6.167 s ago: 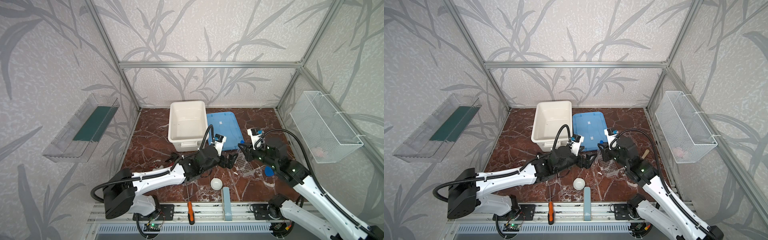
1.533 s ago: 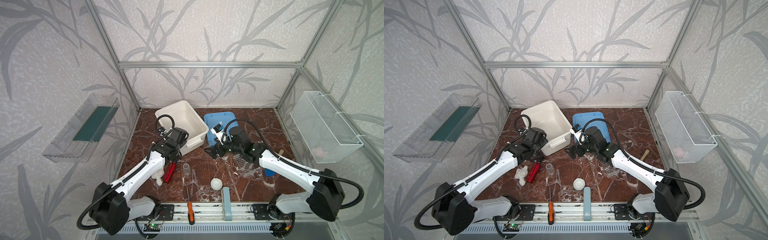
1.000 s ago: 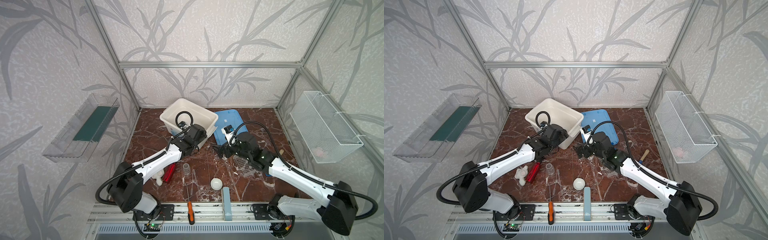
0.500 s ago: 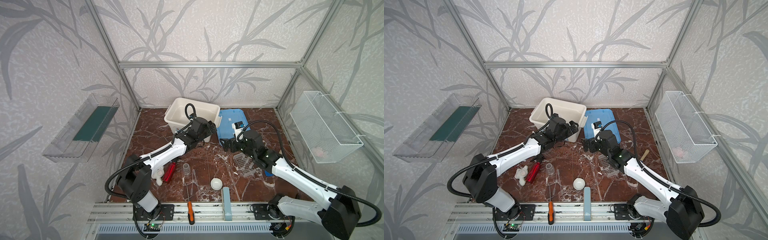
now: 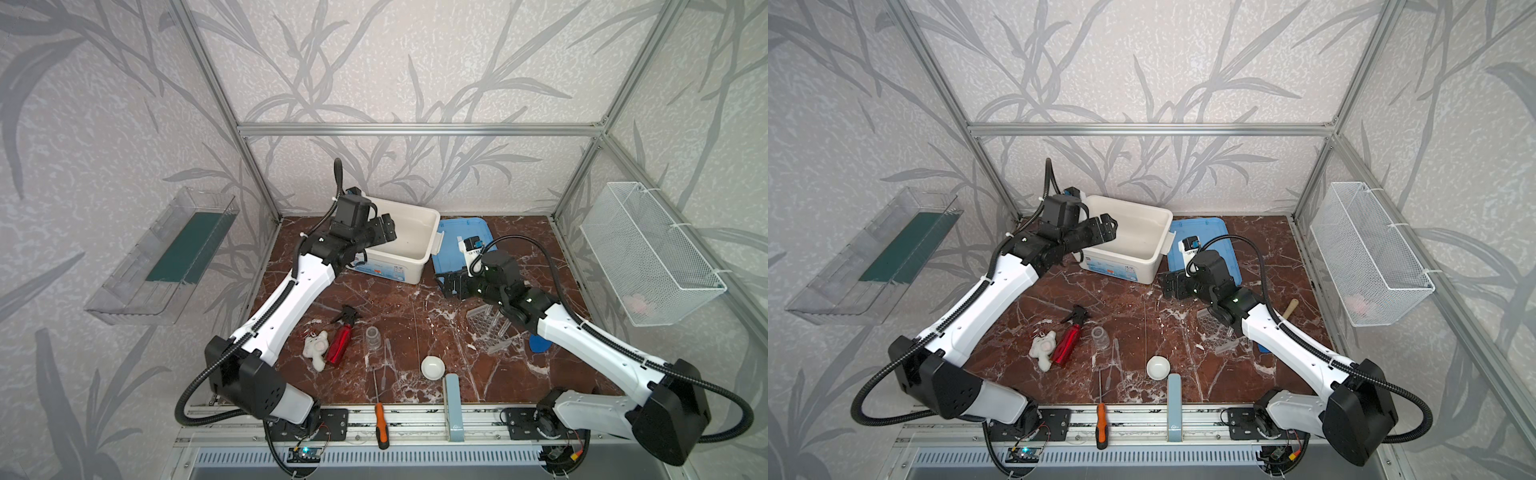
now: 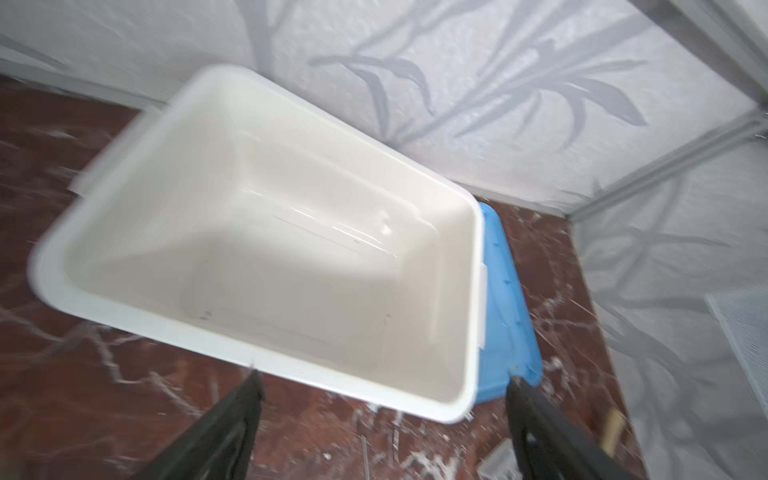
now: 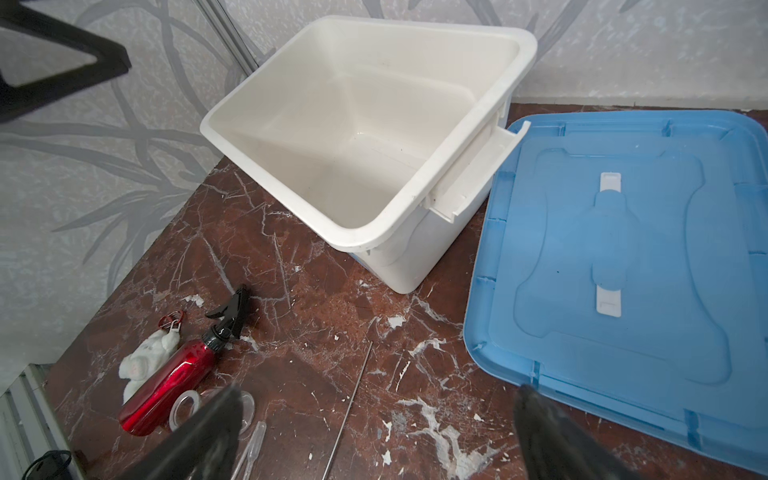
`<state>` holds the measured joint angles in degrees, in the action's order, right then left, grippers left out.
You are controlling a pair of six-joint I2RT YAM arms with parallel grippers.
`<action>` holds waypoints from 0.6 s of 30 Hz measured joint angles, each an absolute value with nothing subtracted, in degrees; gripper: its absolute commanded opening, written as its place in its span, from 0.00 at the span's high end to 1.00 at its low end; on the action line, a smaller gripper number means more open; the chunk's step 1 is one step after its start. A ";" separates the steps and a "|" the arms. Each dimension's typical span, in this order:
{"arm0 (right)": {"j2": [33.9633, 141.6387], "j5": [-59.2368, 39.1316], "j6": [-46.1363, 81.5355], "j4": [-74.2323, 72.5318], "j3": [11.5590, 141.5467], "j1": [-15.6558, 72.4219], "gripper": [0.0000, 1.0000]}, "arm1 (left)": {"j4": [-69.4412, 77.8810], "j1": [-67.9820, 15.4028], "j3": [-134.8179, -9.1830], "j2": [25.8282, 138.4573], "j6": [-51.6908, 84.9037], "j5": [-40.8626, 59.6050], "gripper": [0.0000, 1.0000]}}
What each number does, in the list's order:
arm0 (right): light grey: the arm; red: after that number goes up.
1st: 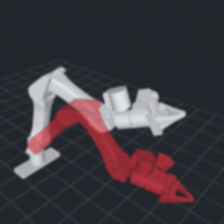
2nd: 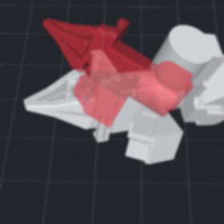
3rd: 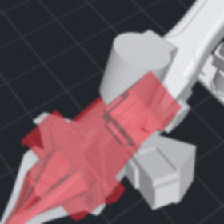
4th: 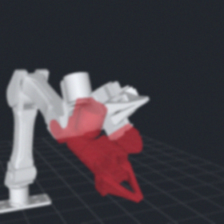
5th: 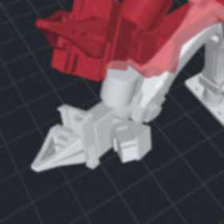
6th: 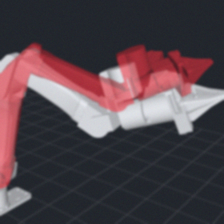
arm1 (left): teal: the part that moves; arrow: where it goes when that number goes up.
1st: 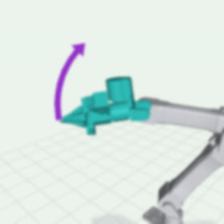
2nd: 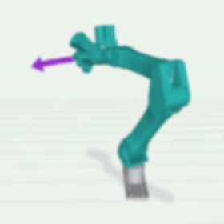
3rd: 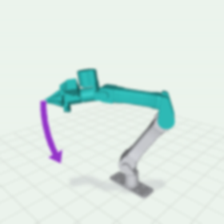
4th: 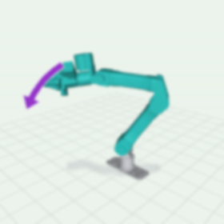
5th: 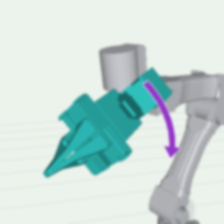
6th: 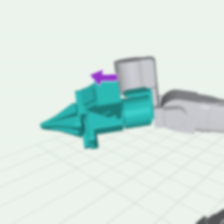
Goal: Organize the chemistry lab equipment
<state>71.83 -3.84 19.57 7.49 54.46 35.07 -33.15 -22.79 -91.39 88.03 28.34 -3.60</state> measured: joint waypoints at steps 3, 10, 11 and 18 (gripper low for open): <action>74.39 -4.36 19.51 9.80 57.98 35.03 0.01 | -35.57 -19.25 -95.59 92.25 23.27 -7.09 0.08; 78.96 -5.56 20.03 13.28 63.07 34.85 0.01 | -36.75 -8.23 -102.17 106.78 18.26 -7.88 0.09; 79.00 -5.82 20.12 13.58 63.07 34.85 0.01 | -37.28 -7.20 -103.15 108.51 17.93 -7.97 0.09; 79.15 -6.96 20.40 14.48 63.07 34.85 0.01 | -42.39 -5.80 -108.14 114.50 16.62 -11.64 0.31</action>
<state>79.15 -6.96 20.40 14.48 63.07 34.85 -42.39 -5.80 -108.14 114.50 16.62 -11.64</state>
